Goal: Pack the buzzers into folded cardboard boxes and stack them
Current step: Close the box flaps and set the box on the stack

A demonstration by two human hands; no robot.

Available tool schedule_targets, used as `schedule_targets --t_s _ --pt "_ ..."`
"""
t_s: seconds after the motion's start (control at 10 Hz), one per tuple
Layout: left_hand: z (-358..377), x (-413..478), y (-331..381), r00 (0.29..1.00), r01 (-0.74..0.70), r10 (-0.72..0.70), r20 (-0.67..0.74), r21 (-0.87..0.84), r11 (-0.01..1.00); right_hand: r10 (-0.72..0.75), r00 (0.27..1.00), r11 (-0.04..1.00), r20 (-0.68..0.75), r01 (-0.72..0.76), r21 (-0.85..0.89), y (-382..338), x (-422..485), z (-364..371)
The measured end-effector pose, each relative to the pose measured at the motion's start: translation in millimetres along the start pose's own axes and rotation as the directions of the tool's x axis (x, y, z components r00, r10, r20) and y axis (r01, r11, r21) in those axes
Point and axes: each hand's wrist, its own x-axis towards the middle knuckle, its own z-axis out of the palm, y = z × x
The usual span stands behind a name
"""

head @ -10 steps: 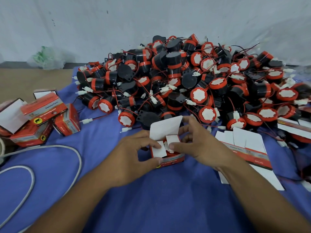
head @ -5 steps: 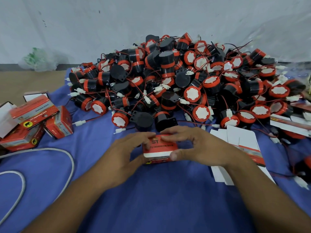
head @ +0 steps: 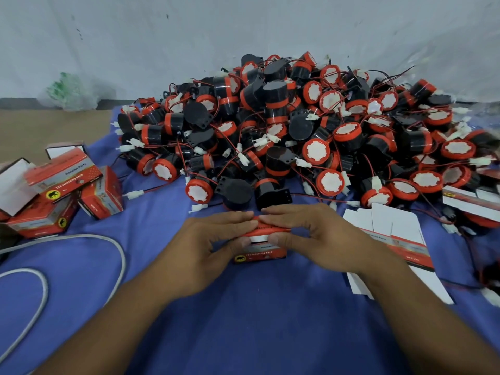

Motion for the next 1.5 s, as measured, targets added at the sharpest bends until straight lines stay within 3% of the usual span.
schedule_targets --t_s 0.2,0.4,0.5,0.8,0.9,1.0,1.1,1.2,1.3,1.4,1.5 --pt "-1 0 -1 1.0 0.005 -0.005 0.008 -0.005 1.0 -0.027 1.0 0.996 0.012 0.028 -0.088 4 -1 -1" --pt "-6 -1 -4 0.996 -0.001 -0.004 0.094 0.058 0.998 -0.116 0.992 0.921 0.049 0.126 -0.368 -8 -4 7" --pt "-9 -1 -3 0.993 -0.03 0.017 0.12 0.104 0.994 -0.11 0.993 0.897 0.043 0.118 -0.427 -16 -8 11" --pt "-5 -2 -8 0.979 -0.168 0.124 0.16 0.296 0.94 -0.057 0.996 0.879 0.071 0.084 -0.469 -13 -22 27" --pt "-5 -3 -12 0.979 -0.117 0.07 0.192 0.248 0.962 -0.058 0.996 0.946 -0.073 0.032 -0.321 -12 -17 32" --pt "-4 -3 -10 0.979 -0.119 0.06 0.196 0.302 0.946 0.007 0.985 0.999 -0.175 -0.015 -0.041 -11 -13 29" --pt "-8 -2 -3 0.987 -0.121 0.076 0.144 0.344 0.931 0.072 0.979 0.997 -0.192 -0.063 0.05 -11 -11 30" --pt "-25 1 -4 1.0 0.003 0.0 -0.008 0.337 0.942 0.137 0.964 0.985 -0.228 -0.109 0.131 -16 -9 33" --pt "-55 3 -23 0.959 0.174 -0.045 -0.28 0.458 0.872 0.186 0.942 0.98 -0.281 -0.157 0.125 -15 -10 26" --pt "-112 -5 -67 0.833 0.492 -0.151 -0.533 0.586 0.644 0.205 0.915 0.978 -0.349 -0.206 0.035 -12 -11 7" --pt "-154 -22 -95 0.653 0.747 -0.384 -0.653 0.468 0.473 0.23 0.855 0.967 -0.466 -0.255 0.01 -12 -16 -24"
